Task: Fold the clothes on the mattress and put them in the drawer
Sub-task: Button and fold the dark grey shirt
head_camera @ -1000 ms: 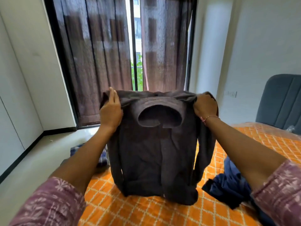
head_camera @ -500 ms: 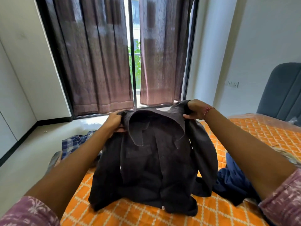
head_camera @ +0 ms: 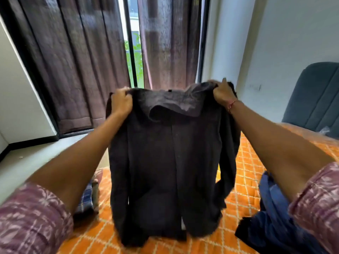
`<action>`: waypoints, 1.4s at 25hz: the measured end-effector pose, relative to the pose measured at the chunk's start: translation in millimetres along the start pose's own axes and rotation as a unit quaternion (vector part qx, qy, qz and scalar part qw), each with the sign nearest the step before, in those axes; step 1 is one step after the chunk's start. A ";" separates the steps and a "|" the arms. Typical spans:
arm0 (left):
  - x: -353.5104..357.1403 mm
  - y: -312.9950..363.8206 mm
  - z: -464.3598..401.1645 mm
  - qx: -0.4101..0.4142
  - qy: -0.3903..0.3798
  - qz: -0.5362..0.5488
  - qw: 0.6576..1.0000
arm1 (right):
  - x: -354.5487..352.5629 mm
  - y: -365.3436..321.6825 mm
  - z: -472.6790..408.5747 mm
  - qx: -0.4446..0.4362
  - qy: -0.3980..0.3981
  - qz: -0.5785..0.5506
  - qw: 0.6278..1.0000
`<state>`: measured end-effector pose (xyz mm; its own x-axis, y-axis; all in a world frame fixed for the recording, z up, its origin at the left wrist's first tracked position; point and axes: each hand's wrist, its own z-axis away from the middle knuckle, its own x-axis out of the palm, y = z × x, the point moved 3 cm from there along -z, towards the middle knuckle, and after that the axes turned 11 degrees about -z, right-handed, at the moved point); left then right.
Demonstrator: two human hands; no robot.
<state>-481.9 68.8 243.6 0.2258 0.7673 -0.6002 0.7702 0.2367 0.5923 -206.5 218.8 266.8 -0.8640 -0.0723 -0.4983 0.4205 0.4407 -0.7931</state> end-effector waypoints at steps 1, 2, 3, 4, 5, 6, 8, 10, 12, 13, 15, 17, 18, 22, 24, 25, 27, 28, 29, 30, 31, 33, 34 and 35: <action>-9.6 10.9 -11.1 0.035 0.036 -0.024 0.998 | -12.1 -13.8 -5.6 -0.040 0.029 0.000 0.999; -19.3 19.9 -16.2 0.059 0.068 -0.042 0.995 | -22.4 -25.5 -7.7 -0.077 0.055 0.000 0.995; -28.7 26.1 -17.0 0.079 0.099 -0.051 0.991 | -31.3 -37.3 -2.5 -0.113 0.076 0.011 0.991; -38.6 29.9 -13.1 0.093 0.127 -0.056 0.986 | -38.1 -45.4 4.7 -0.151 0.101 0.028 0.983; -45.9 27.8 -6.0 0.101 0.146 -0.056 0.982 | -43.2 -50.7 17.3 -0.180 0.123 0.045 0.975; -51.9 23.3 8.8 0.111 0.156 -0.055 0.980 | -45.1 -50.2 35.4 -0.201 0.143 0.062 0.967; -47.8 -1.1 60.2 0.131 0.136 -0.054 0.980 | -37.6 -28.1 85.8 -0.204 0.175 0.089 0.959; -29.4 -40.4 132.4 0.130 0.070 -0.056 0.987 | -16.0 21.6 147.4 -0.172 0.169 0.095 0.966; -6.9 -90.2 221.1 0.142 -0.014 -0.092 0.985 | 15.4 88.8 223.4 -0.116 0.107 0.110 0.981; 5.7 -116.8 266.7 0.146 -0.065 -0.130 0.979 | 29.6 122.6 263.7 -0.083 0.066 0.123 0.987; 29.6 -165.4 351.7 0.093 -0.226 -0.179 0.953 | 54.9 184.6 337.3 -0.018 -0.031 0.179 0.983; 39.1 -191.5 414.4 0.092 -0.274 -0.203 0.936 | 70.9 226.6 391.5 0.034 -0.120 0.236 0.964; 42.4 -200.3 437.9 0.085 -0.291 -0.214 0.929 | 74.8 237.5 414.3 0.052 -0.162 0.272 0.947; 33.9 -196.9 492.7 -0.105 -0.257 -0.091 0.956 | 69.1 239.2 458.7 0.122 -0.181 0.168 0.961; 28.6 -173.9 503.1 -0.369 -0.050 0.101 0.922 | 68.6 230.0 472.1 0.231 0.065 -0.032 0.970; 30.7 -157.5 502.6 -0.487 -0.011 0.188 0.853 | 74.1 222.8 479.6 0.302 0.176 -0.145 0.926; 51.7 -138.6 502.8 -0.587 -0.066 0.325 0.739 | 104.9 207.1 485.8 0.389 0.204 -0.393 0.808; 53.1 -131.4 499.3 -0.576 -0.118 0.311 0.746 | 115.8 199.2 483.4 0.414 0.166 -0.457 0.770; 52.2 -129.9 496.2 -0.554 -0.150 0.281 0.769 | 121.3 192.6 478.2 0.442 0.139 -0.471 0.751; 54.3 -133.0 493.3 -0.541 -0.162 0.250 0.786 | 127.7 196.2 473.7 0.478 0.167 -0.482 0.715; 54.4 -137.2 492.7 -0.533 -0.167 0.240 0.794 | 129.6 201.0 471.6 0.500 0.199 -0.486 0.689; 51.5 -143.7 501.8 -0.526 -0.143 0.286 0.788 | 128.6 211.4 475.1 0.499 0.190 -0.484 0.693; 53.1 -145.3 512.3 -0.537 -0.139 0.319 0.769 | 126.0 213.1 483.2 0.488 0.182 -0.492 0.697; 55.5 -145.8 525.6 -0.553 -0.141 0.333 0.750 | 128.0 213.7 495.8 0.519 0.132 -0.513 0.671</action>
<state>-268.1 -236.4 -158.6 0.5784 0.8152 0.0300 -0.5017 0.3265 0.8011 -89.9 -139.9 -140.1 -0.8072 0.3597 0.4680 -0.5853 -0.5903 -0.5559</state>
